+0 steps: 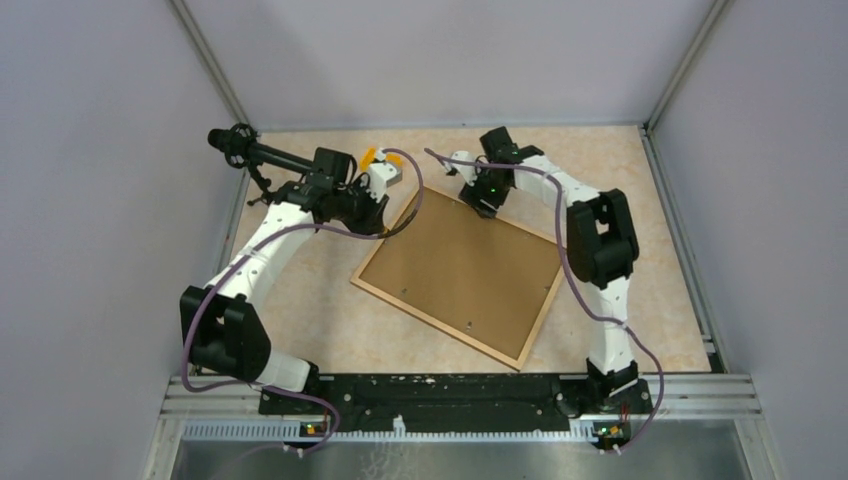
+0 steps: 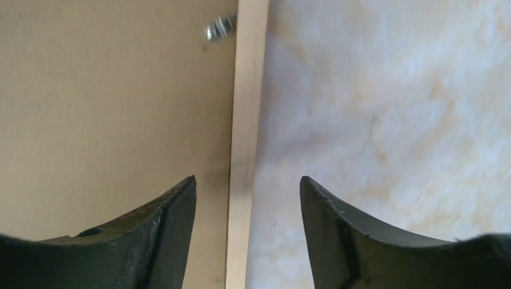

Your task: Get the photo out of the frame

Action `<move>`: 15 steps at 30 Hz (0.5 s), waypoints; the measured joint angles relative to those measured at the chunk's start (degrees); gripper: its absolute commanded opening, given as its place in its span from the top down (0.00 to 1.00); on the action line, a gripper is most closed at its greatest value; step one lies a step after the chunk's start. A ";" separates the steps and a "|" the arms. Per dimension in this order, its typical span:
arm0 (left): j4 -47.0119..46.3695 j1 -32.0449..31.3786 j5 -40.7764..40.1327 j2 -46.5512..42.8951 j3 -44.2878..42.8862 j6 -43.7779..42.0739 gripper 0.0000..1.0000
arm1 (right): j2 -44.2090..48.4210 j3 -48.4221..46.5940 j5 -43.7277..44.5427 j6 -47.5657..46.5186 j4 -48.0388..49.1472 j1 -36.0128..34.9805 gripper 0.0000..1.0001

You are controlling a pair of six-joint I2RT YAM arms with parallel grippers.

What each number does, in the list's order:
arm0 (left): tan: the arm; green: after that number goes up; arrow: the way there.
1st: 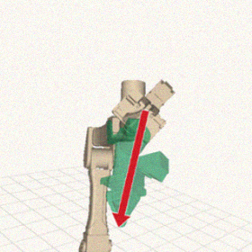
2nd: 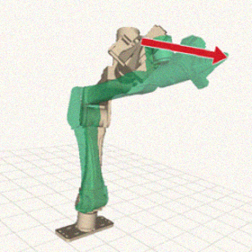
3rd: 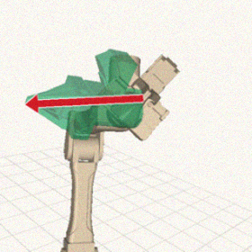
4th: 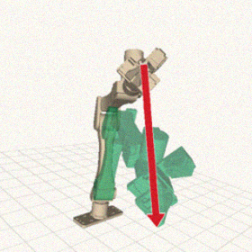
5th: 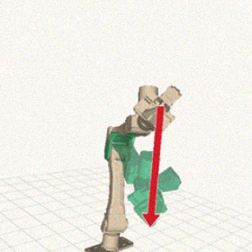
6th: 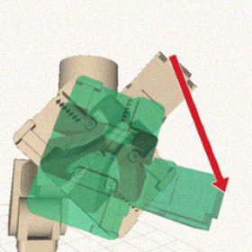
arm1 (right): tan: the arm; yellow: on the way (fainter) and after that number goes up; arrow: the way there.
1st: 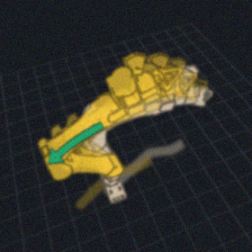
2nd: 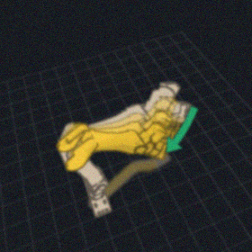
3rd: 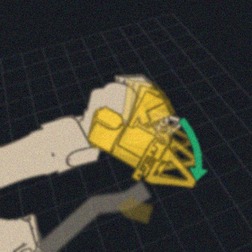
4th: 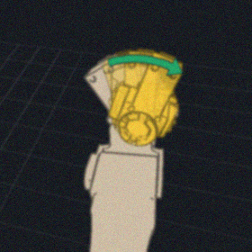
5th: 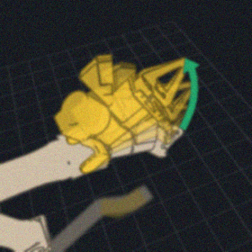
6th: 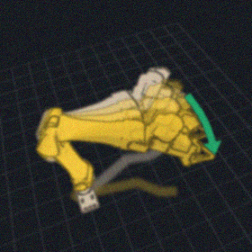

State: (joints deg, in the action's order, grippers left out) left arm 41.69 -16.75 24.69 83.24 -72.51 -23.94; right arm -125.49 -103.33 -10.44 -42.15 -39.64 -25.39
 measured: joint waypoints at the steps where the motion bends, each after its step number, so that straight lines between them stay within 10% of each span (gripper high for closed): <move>1: 0.02 -0.11 0.00 0.00 0.15 -0.28 1.00 | 1.31 1.51 -0.42 0.76 -0.04 0.79 0.36; 15: -0.09 -1.29 -0.07 0.00 0.90 -1.81 1.00 | 23.56 27.61 1.20 2.93 -0.72 13.53 0.41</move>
State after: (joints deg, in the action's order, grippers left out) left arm 41.60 -18.04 24.62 83.24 -71.61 -25.76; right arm -101.93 -75.72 -9.23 -39.22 -40.36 -11.86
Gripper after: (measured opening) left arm 0.232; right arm 0.626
